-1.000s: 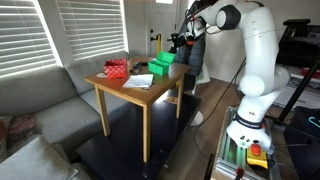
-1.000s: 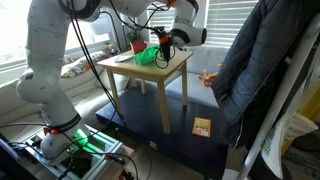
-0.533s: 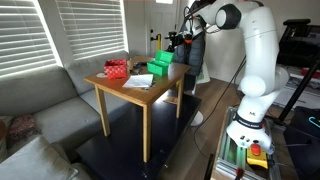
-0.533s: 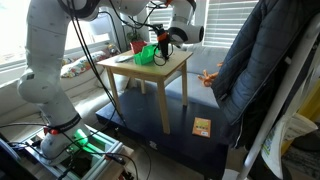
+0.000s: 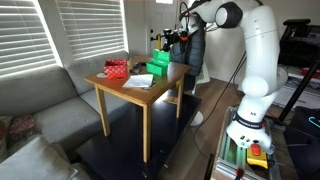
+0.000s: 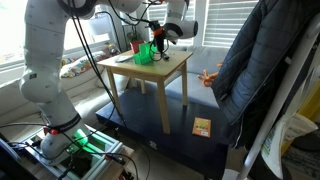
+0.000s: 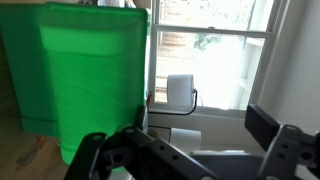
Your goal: Close the green container
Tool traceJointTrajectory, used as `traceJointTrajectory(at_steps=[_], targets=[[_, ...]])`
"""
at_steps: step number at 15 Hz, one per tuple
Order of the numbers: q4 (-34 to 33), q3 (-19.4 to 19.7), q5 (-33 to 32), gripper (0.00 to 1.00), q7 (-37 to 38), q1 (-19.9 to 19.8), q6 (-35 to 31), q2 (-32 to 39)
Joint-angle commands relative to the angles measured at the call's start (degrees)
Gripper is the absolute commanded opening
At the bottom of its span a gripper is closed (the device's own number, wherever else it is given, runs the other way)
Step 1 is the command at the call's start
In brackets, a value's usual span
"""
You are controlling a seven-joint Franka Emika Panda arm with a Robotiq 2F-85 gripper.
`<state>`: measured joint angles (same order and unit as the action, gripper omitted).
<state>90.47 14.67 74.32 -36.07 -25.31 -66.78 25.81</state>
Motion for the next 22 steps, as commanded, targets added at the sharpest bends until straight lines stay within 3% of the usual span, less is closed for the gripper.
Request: traceJointTrajectory(at_steps=[1, 9, 17, 22], targets=[[-0.13, -0.63, 0.93, 1.0, 3.64, 2.04, -2.75, -1.27], [-0.8, -2.38, 0.11, 1.0, 7.72, 5.65, -6.19, -1.52], [-0.81, -3.7, 0.55, 1.0, 11.02, 6.63, -5.55, -1.01], [-0.29, -2.24, -9.44, 1.0, 5.99, 8.09, -8.77, -5.15]])
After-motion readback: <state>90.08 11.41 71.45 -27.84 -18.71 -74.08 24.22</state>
